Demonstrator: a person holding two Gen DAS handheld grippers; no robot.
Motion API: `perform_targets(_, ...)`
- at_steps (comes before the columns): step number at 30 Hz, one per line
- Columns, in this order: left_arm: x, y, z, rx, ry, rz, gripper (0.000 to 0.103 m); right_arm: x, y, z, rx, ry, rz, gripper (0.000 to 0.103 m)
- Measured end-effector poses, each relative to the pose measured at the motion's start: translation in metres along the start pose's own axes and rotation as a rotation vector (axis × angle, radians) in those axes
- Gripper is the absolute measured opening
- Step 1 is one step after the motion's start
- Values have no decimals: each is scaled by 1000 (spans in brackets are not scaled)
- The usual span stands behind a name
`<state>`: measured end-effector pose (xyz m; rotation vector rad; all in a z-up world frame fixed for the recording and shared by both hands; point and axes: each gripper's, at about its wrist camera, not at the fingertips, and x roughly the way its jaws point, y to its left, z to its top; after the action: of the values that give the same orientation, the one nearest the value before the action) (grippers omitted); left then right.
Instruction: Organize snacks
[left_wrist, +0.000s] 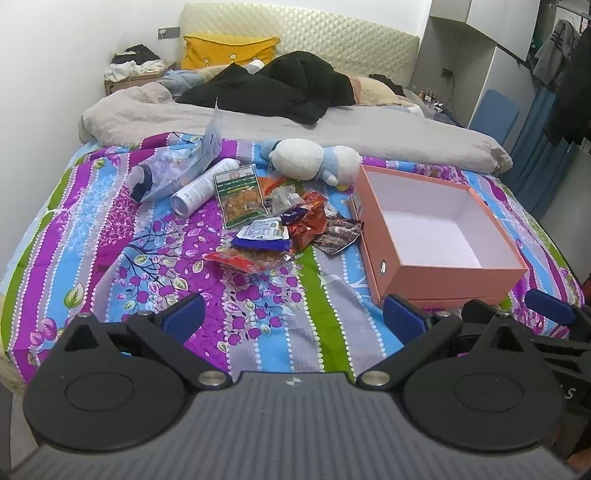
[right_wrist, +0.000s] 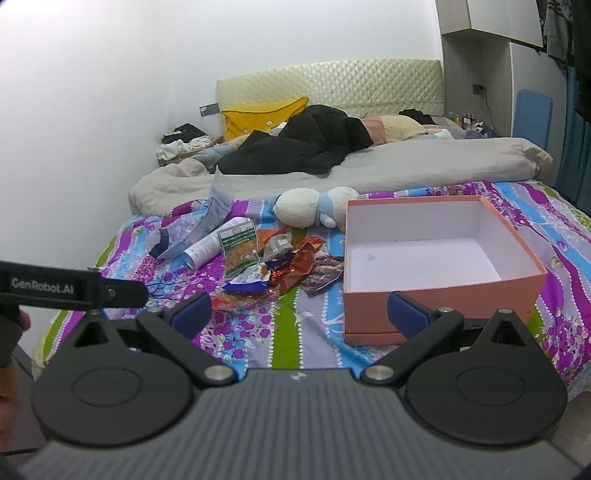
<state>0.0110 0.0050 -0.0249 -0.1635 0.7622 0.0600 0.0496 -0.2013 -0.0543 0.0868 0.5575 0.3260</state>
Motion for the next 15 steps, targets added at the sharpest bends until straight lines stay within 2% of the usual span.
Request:
perform_targets(10,11,5,-3,0,30,21,103,9,0,-5,17,30,1,103)
perform_targets(15,10,6,6,21,-3,53,103,15,-3,-2,37,49,6,103)
